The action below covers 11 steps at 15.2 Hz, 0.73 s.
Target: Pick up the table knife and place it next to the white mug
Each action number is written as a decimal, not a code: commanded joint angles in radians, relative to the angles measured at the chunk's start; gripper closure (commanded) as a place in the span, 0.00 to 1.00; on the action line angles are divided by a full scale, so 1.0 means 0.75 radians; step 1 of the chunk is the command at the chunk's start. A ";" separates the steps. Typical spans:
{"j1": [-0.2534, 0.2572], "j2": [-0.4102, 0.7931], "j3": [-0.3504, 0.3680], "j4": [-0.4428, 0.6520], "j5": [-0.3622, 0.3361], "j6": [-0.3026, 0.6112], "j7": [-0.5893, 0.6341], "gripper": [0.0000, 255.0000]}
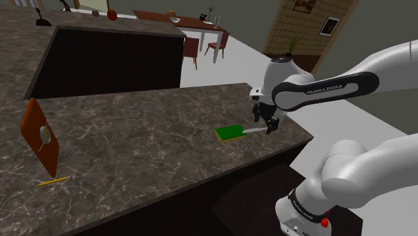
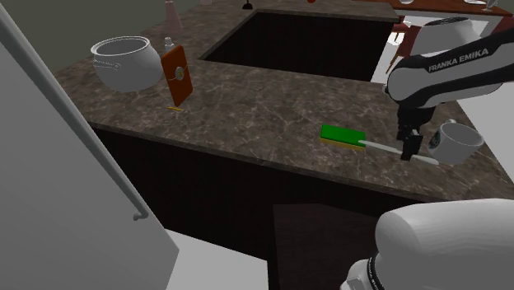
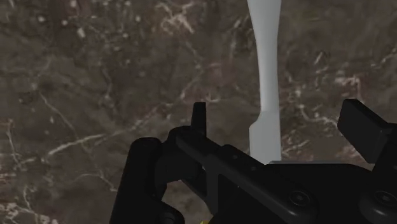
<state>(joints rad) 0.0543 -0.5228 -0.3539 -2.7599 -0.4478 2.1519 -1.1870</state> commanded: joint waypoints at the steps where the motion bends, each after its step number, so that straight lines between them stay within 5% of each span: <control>1: 0.012 -0.043 0.023 0.043 0.026 -0.088 -0.007 0.00; 3: 0.026 -0.082 0.049 0.097 0.055 -0.182 -0.013 0.00; 11: 0.025 -0.082 0.049 0.097 0.055 -0.182 -0.013 0.00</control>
